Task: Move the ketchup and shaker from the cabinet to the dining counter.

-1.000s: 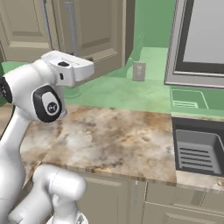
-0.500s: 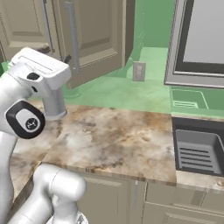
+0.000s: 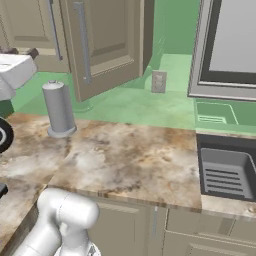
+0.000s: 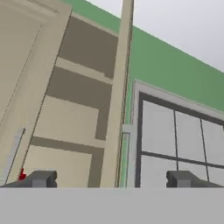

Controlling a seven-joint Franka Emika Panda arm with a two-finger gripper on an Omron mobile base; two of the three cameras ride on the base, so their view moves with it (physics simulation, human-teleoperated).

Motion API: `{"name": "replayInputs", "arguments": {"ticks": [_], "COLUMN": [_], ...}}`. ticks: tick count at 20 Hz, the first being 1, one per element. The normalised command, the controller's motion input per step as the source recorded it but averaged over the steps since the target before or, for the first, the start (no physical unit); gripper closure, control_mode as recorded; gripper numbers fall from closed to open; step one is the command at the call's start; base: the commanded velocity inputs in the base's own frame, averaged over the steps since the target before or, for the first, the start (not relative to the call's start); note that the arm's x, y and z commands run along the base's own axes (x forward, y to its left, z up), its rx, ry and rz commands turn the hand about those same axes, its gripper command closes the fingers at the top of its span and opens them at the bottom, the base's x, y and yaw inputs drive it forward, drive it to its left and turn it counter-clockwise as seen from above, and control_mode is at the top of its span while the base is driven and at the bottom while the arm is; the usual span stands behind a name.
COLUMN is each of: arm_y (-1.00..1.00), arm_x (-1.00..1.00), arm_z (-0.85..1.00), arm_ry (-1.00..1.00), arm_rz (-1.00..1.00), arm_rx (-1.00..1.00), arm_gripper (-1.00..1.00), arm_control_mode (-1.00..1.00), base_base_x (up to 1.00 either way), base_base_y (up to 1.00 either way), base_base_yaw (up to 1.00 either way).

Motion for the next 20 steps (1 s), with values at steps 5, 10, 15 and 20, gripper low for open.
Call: {"name": "replayInputs", "arguments": {"ticks": [5,10,15,20], "arm_y": [0.65,0.19,-0.02,-0.29], "arm_x": [0.12,0.23,0.55,0.80], "arm_z": [-0.15,-0.49,-0.55,-0.36], "arm_ry": [0.54,0.37,0.29,0.22], "arm_rz": [-0.14,-0.23,-0.12,-0.04], "arm_rx": [-0.34,-0.23,-0.13,-0.05], "arm_gripper": [-1.00,-1.00,-1.00,-1.00], "arm_control_mode": [-1.00,-1.00,-1.00,-1.00], "base_base_x": [0.00,0.00,0.00,0.00], "base_base_y": [0.00,0.00,0.00,0.00], "base_base_yaw": [0.00,0.00,0.00,0.00]}}
